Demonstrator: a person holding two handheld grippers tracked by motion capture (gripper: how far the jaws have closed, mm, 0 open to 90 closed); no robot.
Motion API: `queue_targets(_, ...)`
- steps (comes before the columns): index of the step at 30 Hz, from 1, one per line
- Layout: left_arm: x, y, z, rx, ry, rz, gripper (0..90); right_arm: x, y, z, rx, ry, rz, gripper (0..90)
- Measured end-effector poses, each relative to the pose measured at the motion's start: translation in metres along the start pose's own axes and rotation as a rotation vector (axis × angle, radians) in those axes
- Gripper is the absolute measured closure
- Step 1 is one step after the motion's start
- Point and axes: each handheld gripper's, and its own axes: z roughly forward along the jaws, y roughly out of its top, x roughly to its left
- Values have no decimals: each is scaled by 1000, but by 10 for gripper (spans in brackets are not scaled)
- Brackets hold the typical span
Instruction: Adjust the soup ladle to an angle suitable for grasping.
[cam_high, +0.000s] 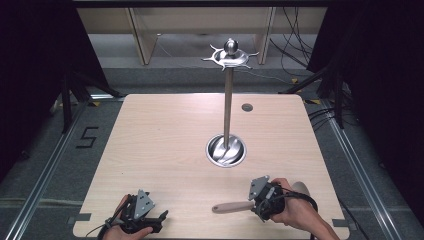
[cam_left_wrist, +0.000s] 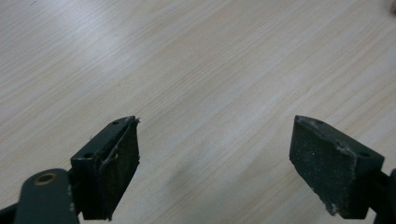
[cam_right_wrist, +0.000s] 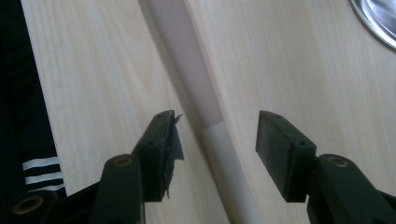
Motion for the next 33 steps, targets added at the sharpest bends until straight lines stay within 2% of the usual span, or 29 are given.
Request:
queue_targets(2,-1,0,1,-15,-3,-12,156,1,2,2,4,10,14,499)
queue_targets(4,-2,0,1,-20,-3,-16,156,0,3,5,20,15,-5,510)
queue_targets(7,-1,0,0,-10,-3,-3,156,0,5,7,27,26,-9,519)
queue_targets(8,-1,0,1,-13,-3,-8,156,1,5,7,40,21,5,522)
queue_targets(10,-2,0,0,-10,0,-23,156,-1,6,8,46,18,-26,533)
queue_targets(11,-1,0,1,-13,-3,-6,156,-1,6,9,44,19,-38,537)
queue_targets(12,-3,0,0,-11,3,-36,156,1,8,10,50,28,-13,546)
queue_targets(13,-1,0,-1,-1,3,2,156,1,8,10,50,28,-13,546)
queue_targets(14,0,0,-1,0,3,5,156,1,8,9,78,14,-7,550)
queue_targets(15,-1,0,-2,3,5,-4,156,0,9,10,72,20,-30,554)
queue_targets(18,0,1,-2,2,-1,11,156,0,11,11,84,21,-38,575)
queue_targets(19,-1,1,0,-14,-4,-2,156,2,11,11,101,14,-10,580)
queue_targets(21,-1,1,-2,-3,0,2,156,2,12,11,102,16,-10,586)
queue_targets(22,0,1,-2,1,-4,19,156,1,13,13,84,17,-28,596)
queue_targets(23,0,1,-2,1,-4,19,156,3,13,13,110,9,-5,606)
queue_targets(24,0,1,-2,0,-4,16,156,-1,14,14,99,21,-65,609)
queue_targets(25,-1,1,-2,0,0,11,156,0,14,14,113,19,-40,614)
queue_targets(26,0,1,-2,2,-4,23,156,0,15,15,125,23,-37,622)
queue_targets(27,-1,1,-2,-1,-3,3,156,0,15,16,121,15,-35,625)
queue_targets(28,-1,1,-2,-2,-5,3,156,0,15,16,131,16,-32,628)
queue_targets(29,0,1,-2,-1,-4,12,156,-1,16,16,132,25,-52,631)
queue_targets(30,-2,0,-2,-2,0,-16,156,-1,16,16,130,32,-41,637)
queue_targets(31,-1,1,-2,1,0,8,156,-3,15,18,111,35,-67,637)
queue_targets(32,-1,1,-2,0,0,0,156,-3,16,19,114,26,-72,639)
queue_targets(33,-2,1,-2,-2,0,-13,156,-2,16,18,131,21,-53,641)
